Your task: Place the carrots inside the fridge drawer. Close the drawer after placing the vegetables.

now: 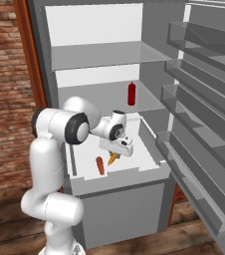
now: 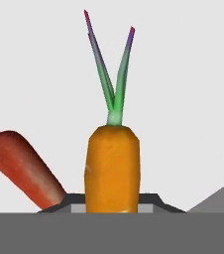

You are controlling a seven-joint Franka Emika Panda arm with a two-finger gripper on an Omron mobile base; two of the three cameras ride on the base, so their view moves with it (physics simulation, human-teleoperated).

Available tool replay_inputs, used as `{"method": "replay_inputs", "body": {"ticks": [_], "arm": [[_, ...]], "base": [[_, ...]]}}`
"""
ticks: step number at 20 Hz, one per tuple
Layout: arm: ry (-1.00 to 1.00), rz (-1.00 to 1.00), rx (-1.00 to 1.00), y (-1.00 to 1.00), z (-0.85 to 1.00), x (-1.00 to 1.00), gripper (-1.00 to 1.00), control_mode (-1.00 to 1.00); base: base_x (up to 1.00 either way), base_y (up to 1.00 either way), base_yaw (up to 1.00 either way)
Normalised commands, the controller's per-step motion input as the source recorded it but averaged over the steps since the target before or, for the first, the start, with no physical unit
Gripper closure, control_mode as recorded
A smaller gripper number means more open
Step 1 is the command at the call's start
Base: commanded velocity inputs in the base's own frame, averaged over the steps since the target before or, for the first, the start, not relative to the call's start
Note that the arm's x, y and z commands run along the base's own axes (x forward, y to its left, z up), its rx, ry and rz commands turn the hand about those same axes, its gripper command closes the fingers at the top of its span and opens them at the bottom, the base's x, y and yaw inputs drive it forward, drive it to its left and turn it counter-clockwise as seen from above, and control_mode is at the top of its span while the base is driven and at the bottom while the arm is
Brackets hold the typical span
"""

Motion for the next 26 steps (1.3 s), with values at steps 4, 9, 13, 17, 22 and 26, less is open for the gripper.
{"method": "replay_inputs", "body": {"ticks": [4,9,13,17,22,26], "arm": [[0.06,0.0,0.0,0.0,-0.32,0.05,1.0,-1.0],[0.05,0.0,0.0,0.0,-0.27,0.08,1.0,-1.0],[0.04,0.0,0.0,0.0,-0.26,0.08,1.0,-1.0],[0.04,0.0,0.0,0.0,-0.26,0.07,1.0,-1.0],[0.04,0.0,0.0,0.0,-0.26,0.04,-1.0,-1.0],[0.0,-0.03,0.0,0.01,-0.02,0.0,-1.0,-1.0]], "base": [[0.0,0.0,0.0],[0.0,0.0,0.0],[0.0,0.0,0.0],[0.0,0.0,0.0],[0.0,0.0,0.0],[0.0,0.0,0.0]]}}
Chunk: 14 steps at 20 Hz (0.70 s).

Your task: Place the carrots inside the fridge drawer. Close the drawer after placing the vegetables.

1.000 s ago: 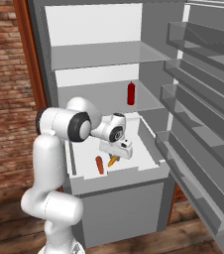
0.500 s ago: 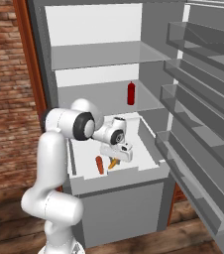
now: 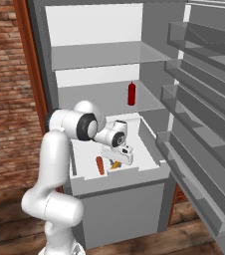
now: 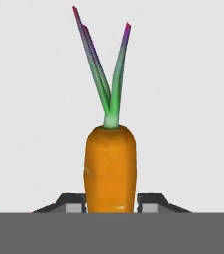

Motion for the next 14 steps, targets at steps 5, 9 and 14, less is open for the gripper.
{"method": "replay_inputs", "body": {"ticks": [5,9,14], "arm": [[0.0,-0.03,0.01,0.0,0.0,0.0,-1.0,-1.0],[0.01,-0.04,0.0,0.02,0.26,0.01,-1.0,-1.0],[-0.07,0.0,0.0,-0.01,0.87,-0.04,-1.0,-1.0]], "base": [[0.0,0.0,0.0],[0.0,0.0,0.0],[0.0,0.0,0.0]]}}
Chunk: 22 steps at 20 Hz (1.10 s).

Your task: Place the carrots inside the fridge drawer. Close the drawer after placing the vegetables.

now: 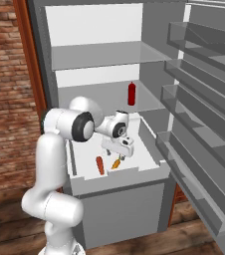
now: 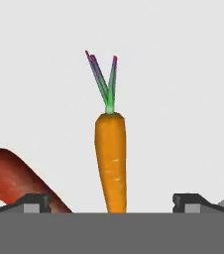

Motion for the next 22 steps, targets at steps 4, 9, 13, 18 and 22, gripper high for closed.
{"method": "replay_inputs", "body": {"ticks": [4,9,13,18,22], "arm": [[-0.18,-0.03,0.0,-0.09,1.0,-0.26,-1.0,-1.0],[-0.18,-0.06,0.01,-0.22,0.88,-0.53,-1.0,-1.0],[-0.08,-0.21,0.09,-0.37,0.45,-0.74,-1.0,-1.0],[-0.03,-0.27,0.09,-0.24,0.31,-0.79,-1.0,-1.0],[0.0,-0.28,0.06,-0.22,0.16,-0.66,-1.0,-1.0]], "base": [[0.0,0.0,0.0],[0.0,0.0,0.0],[0.0,0.0,0.0],[0.0,0.0,0.0],[0.0,0.0,0.0]]}}
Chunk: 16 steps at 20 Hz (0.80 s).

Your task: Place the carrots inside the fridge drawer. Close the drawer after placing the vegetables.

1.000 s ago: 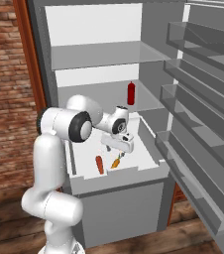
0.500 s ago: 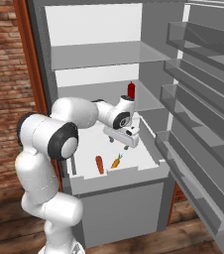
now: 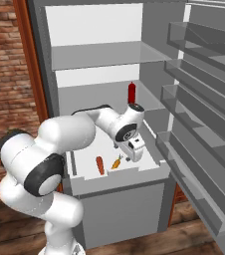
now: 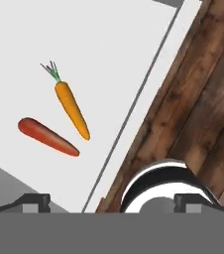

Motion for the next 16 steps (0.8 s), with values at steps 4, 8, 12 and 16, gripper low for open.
{"method": "replay_inputs", "body": {"ticks": [4,8,12,16], "arm": [[0.0,-0.27,0.01,-0.21,0.0,-0.49,-1.0,-1.0],[0.03,-0.24,0.0,-0.31,-0.01,-0.34,-1.0,-1.0],[0.03,-0.2,0.0,-0.35,-0.08,-0.21,-1.0,-1.0],[0.01,-0.16,0.0,-0.34,-0.19,-0.01,-1.0,-1.0]], "base": [[0.0,0.0,0.0],[0.0,0.0,0.0],[0.0,0.0,0.0],[0.0,0.0,0.0]]}}
